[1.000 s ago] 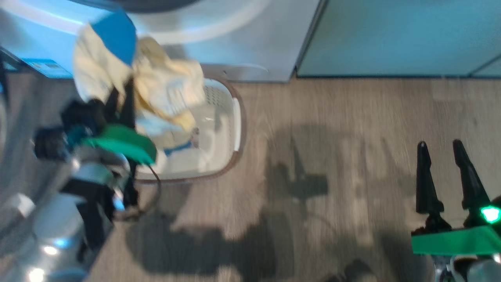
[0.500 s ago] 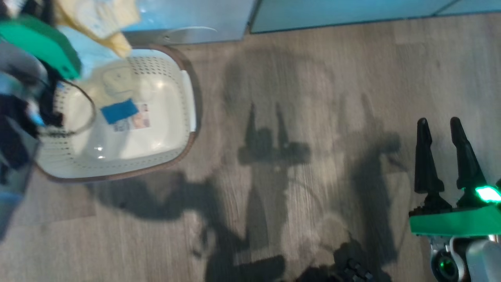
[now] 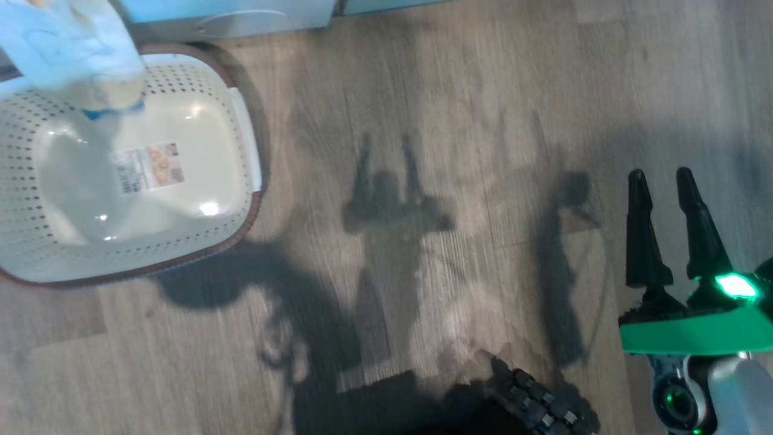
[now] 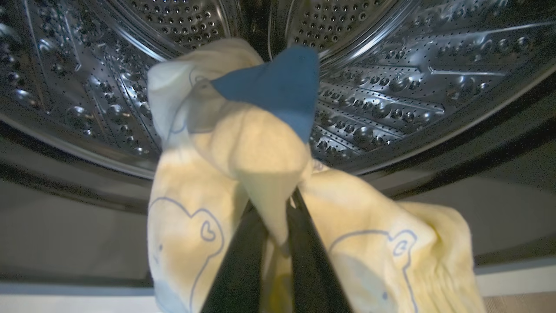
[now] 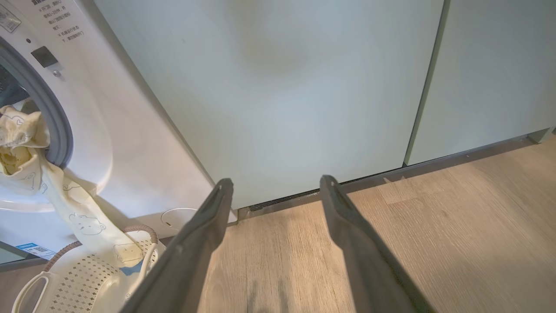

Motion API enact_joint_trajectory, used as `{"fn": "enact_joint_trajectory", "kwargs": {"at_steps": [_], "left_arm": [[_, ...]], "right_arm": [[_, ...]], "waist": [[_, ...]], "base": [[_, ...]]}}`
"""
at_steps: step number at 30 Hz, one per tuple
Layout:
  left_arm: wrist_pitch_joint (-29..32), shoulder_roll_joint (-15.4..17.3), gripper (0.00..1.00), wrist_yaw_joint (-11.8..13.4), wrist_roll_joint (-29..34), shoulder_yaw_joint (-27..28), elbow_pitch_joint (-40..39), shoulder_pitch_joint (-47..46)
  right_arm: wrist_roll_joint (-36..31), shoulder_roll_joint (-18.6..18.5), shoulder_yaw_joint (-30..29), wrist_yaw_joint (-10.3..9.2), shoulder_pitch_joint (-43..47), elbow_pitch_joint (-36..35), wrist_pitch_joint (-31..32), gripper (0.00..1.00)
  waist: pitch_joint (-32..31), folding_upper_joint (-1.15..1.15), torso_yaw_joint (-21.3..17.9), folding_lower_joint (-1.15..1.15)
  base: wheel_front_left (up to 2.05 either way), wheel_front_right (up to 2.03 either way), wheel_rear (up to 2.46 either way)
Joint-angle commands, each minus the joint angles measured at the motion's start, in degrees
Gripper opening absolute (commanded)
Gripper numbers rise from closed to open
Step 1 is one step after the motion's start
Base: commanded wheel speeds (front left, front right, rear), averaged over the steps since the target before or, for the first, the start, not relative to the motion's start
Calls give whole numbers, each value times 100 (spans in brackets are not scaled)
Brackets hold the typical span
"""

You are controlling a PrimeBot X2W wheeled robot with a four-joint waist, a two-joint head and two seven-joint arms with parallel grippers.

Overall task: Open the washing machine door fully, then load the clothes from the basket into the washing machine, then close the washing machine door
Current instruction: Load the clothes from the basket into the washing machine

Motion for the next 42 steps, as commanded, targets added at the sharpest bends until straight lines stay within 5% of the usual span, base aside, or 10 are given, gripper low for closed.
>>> {"fn": "enact_joint_trajectory", "kwargs": {"at_steps": [1,15,30,42], "left_arm": [[-3,401,0,-26,89,195,-148,-293],[-910,720,0,-162,682,117,948,-1626],[-3689,643,0,-246,1472,-30,1378,-2767],[-2890,401,0,-784,1176,-325,2416,-2417]], "right_arm": [[44,-55,95,-16,-45,-159,-37,100],[238,-55,465,-16,-111,-61,-37,100],[390,-54,753,-16,-82,-48,-37,100],[451,-54,671,-16,-176,-23,-37,100]], "waist": [[74,0,-75,0],[470,0,-622,0],[679,0,-922,0],[703,0,-789,0]], "base": [[0,0,0],[0,0,0],[0,0,0],[0,0,0]]}}
